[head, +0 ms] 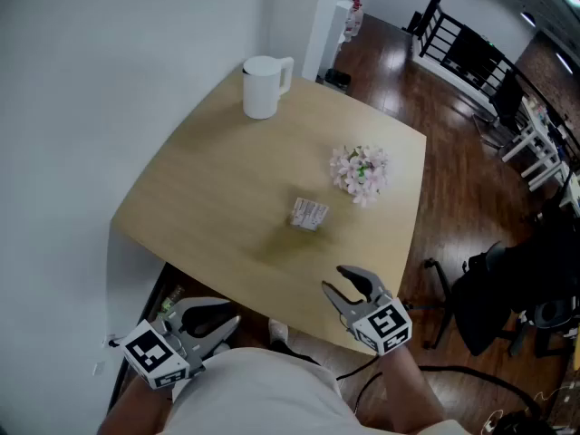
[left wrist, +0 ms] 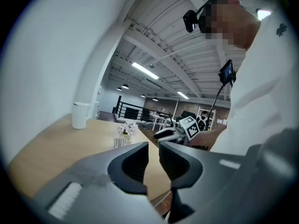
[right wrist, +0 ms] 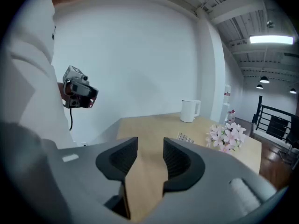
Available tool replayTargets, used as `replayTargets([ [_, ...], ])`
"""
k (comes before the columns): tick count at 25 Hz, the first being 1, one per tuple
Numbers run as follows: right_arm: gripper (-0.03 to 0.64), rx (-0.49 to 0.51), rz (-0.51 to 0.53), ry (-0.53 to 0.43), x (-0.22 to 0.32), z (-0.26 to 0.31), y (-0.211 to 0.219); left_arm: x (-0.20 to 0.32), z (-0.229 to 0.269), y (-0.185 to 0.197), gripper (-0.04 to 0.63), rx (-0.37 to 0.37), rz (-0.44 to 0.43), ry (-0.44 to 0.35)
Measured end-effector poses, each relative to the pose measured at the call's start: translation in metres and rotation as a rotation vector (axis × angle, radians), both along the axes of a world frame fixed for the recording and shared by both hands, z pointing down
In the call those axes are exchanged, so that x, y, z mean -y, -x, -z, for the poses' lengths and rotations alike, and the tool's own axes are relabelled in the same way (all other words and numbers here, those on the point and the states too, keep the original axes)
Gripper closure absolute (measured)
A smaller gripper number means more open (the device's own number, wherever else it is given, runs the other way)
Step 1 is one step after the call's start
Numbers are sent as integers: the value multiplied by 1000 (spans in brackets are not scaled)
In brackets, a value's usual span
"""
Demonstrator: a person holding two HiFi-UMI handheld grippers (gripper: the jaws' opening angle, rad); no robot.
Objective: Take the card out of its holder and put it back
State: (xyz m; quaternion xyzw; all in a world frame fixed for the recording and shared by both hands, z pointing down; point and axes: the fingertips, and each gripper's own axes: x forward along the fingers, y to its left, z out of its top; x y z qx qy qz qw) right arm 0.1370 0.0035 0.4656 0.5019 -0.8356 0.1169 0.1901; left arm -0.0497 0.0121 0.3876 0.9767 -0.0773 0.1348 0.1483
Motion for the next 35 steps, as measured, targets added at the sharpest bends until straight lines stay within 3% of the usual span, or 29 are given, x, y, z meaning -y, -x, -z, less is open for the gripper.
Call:
replayTargets([
  [8,440,-10,73,-1,102,-39,-74,29,2,-46,518,5,118,-1],
  [18,440,-7,167,53,181,-85,-91,35,10,-48,520,61,247,8],
  [25,447,43,257,150,198,-123,-84,35,1,-44,520,88,301,49],
  [32,575,92,289,162,195,-127,-75,33,-3,-38,520,103,334,66],
  [35,586,97,299,165,195,-126,-72,34,-1,-35,523,96,354,66],
])
